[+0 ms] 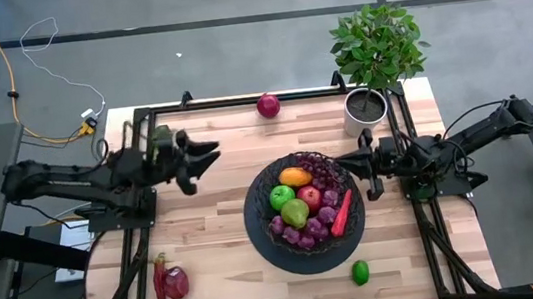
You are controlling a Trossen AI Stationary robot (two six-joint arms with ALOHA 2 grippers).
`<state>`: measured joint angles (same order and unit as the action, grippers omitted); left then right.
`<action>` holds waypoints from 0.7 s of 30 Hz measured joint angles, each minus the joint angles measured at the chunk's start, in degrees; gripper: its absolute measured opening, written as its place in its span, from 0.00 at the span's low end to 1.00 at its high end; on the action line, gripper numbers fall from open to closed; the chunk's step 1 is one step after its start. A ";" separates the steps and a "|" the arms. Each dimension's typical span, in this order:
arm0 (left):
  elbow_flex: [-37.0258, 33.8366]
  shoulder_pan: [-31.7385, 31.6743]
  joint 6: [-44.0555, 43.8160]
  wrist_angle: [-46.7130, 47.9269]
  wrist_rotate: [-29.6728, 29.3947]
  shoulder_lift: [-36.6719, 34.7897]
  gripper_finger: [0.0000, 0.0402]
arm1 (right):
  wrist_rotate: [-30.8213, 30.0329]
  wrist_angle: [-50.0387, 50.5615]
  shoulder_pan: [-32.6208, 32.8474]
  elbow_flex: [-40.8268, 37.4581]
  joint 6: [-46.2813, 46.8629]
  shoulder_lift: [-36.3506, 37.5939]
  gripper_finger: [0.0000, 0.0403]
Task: Build produce basket
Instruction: Put the green lime into the basket
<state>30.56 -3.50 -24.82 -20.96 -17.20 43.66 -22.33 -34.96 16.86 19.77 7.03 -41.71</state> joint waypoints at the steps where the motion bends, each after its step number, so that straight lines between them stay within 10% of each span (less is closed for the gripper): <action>1: -2.91 0.70 0.02 -2.19 -1.26 -1.66 0.41 | -0.35 -0.02 0.00 0.00 -0.02 0.00 0.00; 21: -13.17 1.83 11.53 -5.30 6.02 -14.14 0.22 | -1.81 -0.02 0.00 0.00 -1.07 0.00 0.00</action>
<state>17.39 -1.67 -13.29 -26.26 -11.19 29.52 -24.14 -34.98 16.86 19.77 5.96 -41.71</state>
